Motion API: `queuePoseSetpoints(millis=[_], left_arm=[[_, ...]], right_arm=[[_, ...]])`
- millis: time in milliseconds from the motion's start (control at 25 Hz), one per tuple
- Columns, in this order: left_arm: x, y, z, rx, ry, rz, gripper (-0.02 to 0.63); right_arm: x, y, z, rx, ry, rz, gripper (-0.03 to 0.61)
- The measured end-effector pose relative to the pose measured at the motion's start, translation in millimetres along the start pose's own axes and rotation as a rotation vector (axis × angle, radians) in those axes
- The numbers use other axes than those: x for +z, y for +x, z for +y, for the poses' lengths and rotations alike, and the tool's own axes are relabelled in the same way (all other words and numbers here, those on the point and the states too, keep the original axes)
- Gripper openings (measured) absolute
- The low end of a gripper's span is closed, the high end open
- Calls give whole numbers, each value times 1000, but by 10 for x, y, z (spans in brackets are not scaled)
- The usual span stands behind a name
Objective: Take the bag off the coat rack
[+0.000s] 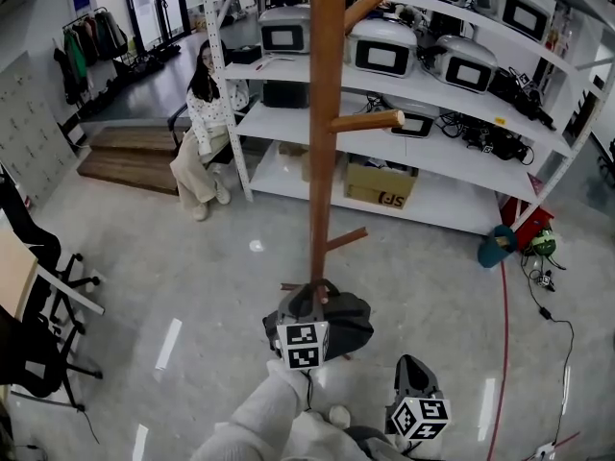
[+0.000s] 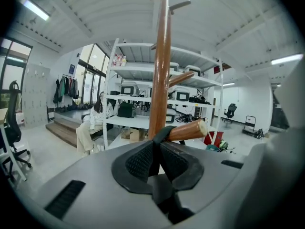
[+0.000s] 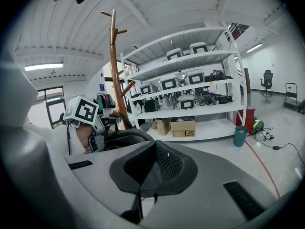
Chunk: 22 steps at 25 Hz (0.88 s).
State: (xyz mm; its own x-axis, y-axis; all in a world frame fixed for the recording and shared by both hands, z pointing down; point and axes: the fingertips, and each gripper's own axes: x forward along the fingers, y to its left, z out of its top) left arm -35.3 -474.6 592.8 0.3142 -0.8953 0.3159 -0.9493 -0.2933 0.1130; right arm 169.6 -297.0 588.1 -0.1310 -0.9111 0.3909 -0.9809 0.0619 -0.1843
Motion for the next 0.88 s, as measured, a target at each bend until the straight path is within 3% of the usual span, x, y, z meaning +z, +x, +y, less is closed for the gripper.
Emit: queuePoseSetpoints(millis=[880], left_arm=[[158, -563, -224, 0, 22, -71, 29]], right_arm=[[-11, -244, 162, 63, -3, -42, 12]])
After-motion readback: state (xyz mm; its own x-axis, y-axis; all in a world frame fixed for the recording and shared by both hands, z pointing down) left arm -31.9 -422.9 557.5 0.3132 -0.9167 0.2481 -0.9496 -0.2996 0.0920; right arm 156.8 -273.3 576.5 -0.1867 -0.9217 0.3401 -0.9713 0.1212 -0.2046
